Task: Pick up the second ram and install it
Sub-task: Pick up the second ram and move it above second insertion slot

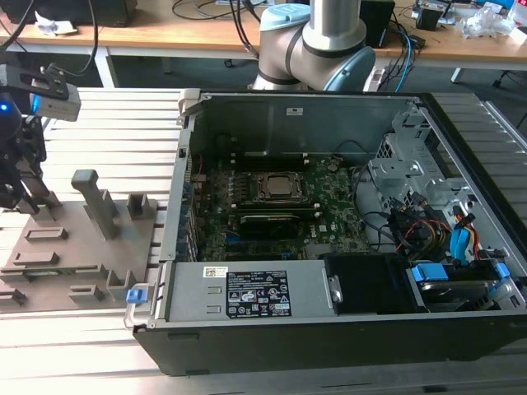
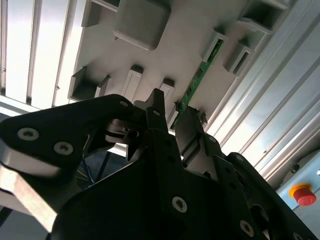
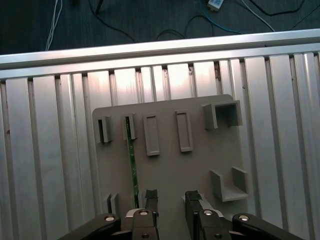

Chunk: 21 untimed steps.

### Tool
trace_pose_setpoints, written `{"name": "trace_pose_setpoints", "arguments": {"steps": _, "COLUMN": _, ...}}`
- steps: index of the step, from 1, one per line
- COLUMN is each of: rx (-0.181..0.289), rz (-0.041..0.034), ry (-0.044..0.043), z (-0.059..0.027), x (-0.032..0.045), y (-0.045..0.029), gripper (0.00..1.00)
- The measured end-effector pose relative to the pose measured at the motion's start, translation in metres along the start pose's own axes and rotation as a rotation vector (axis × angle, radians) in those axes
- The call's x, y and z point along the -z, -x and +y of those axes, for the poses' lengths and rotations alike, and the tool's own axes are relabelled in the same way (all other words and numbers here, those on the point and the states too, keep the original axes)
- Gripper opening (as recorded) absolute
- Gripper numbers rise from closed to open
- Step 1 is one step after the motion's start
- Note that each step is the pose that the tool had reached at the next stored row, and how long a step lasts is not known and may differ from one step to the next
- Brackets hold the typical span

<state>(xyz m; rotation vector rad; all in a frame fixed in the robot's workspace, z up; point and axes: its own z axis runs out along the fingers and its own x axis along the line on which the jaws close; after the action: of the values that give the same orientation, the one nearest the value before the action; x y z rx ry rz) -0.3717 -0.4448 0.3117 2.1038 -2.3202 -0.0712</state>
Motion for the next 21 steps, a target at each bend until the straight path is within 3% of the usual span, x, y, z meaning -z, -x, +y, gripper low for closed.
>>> {"name": "trace_pose_setpoints", "arguments": {"steps": 21, "rx": 0.0, "rz": 0.0, "ry": 0.0, "z": -0.001, "x": -0.0257, "y": -0.0006, "gripper": 0.36}}
